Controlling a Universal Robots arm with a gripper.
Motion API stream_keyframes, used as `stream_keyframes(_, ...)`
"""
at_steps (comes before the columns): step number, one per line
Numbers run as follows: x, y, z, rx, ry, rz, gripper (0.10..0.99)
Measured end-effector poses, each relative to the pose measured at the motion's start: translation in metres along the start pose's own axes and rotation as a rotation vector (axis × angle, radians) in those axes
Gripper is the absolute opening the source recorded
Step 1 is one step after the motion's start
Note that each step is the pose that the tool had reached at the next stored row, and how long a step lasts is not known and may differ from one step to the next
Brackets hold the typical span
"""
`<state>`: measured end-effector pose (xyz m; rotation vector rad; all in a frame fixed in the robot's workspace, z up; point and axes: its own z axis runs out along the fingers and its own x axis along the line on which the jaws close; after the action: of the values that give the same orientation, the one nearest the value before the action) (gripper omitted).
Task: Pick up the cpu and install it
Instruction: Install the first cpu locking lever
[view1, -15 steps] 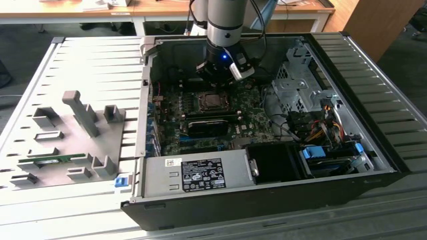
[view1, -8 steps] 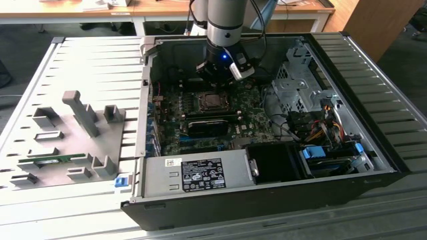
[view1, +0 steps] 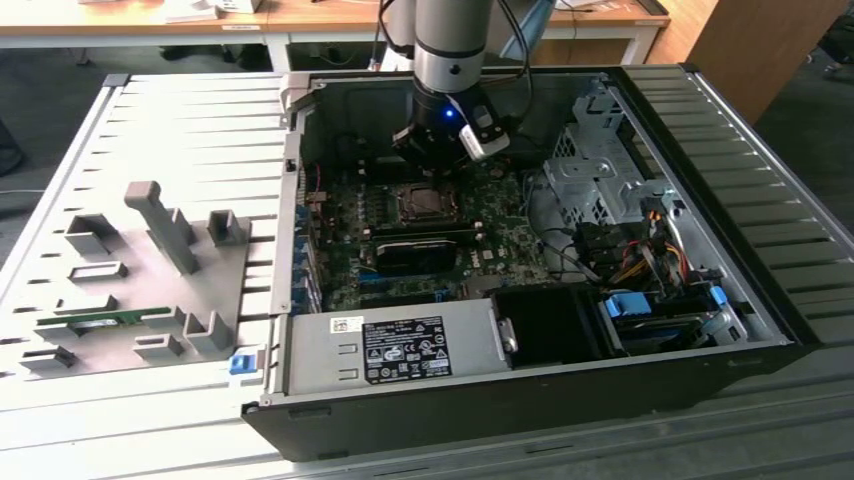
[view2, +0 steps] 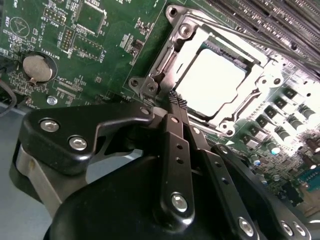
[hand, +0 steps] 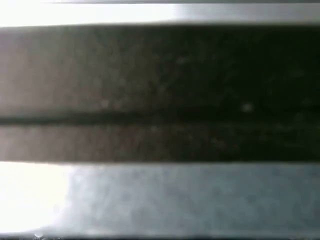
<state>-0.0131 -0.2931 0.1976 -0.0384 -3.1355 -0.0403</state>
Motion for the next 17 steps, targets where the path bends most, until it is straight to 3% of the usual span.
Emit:
stream_keyframes(3,-0.0001,0.0003,0.0008,0.006,-0.0002,0.0,0.106)
stream_keyframes(5,0.0001,0.0002,0.0006,-0.002,0.0001,0.0,0.106)
stream_keyframes(8,-0.0001,0.0006,0.001,-0.044,0.0009,0.0,0.106)
stream_keyframes(12,-0.0001,0.0005,0.0012,-0.092,0.0015,-0.001,0.106)
stream_keyframes(15,-0.0001,0.0007,-0.0023,-0.109,0.0022,0.0,0.106)
stream_keyframes(17,0.0,0.0008,-0.0091,-0.11,0.0023,-0.001,0.106)
